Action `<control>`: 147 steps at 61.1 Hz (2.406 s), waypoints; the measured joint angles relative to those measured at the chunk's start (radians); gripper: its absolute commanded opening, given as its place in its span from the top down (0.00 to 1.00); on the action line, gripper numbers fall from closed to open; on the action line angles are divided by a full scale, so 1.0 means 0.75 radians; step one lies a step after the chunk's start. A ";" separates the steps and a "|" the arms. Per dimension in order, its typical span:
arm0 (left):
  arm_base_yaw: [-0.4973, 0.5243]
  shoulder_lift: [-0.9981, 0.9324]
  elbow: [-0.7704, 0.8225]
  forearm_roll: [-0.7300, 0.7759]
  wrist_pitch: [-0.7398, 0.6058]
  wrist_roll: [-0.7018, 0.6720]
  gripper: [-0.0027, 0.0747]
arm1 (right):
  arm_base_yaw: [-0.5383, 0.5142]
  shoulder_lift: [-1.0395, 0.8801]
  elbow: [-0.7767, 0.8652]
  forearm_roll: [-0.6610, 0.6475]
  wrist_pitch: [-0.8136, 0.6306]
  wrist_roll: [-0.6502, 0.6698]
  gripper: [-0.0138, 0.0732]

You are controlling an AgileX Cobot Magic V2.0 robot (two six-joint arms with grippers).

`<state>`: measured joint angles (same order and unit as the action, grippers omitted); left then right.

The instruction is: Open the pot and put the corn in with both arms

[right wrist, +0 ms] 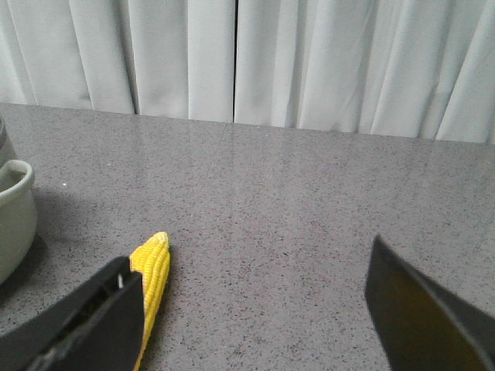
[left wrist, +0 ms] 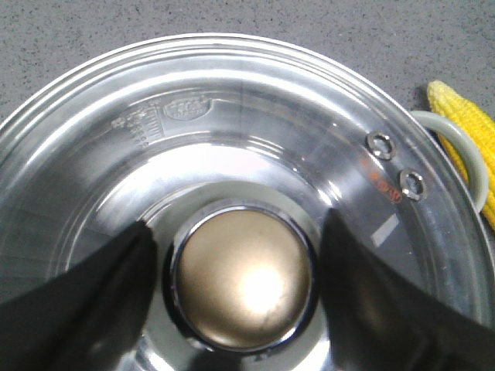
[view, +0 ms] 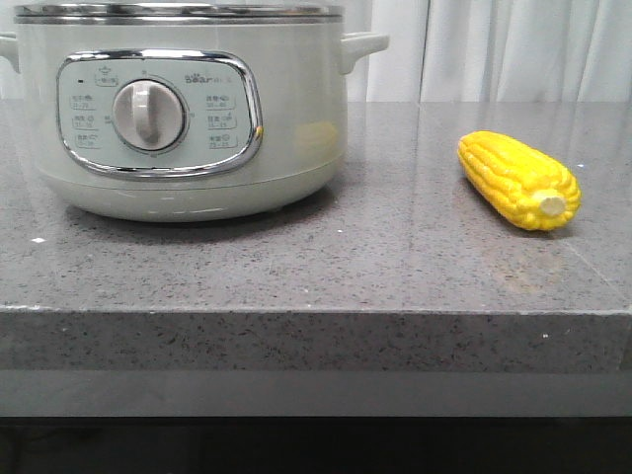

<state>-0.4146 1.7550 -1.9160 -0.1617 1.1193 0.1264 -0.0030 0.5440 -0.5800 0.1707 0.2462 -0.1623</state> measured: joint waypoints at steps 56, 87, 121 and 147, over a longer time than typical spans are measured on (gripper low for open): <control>-0.002 -0.312 0.107 0.072 0.117 -0.002 0.77 | 0.000 0.010 0.000 0.000 0.014 0.000 0.15; -0.002 -1.103 0.934 0.072 -0.020 -0.002 0.77 | 0.000 0.255 -0.009 0.000 0.036 0.000 0.15; -0.003 -1.801 1.370 0.072 -0.062 -0.002 0.77 | 0.180 0.985 -0.456 0.226 0.266 0.000 0.15; -0.003 -1.853 1.391 0.072 -0.058 -0.002 0.77 | 0.238 1.389 -0.660 0.284 0.323 0.000 0.22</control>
<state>-0.4167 0.3656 -0.8726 -0.1074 1.0762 0.1246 0.1756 1.5855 -1.0752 0.3834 0.4885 -0.1623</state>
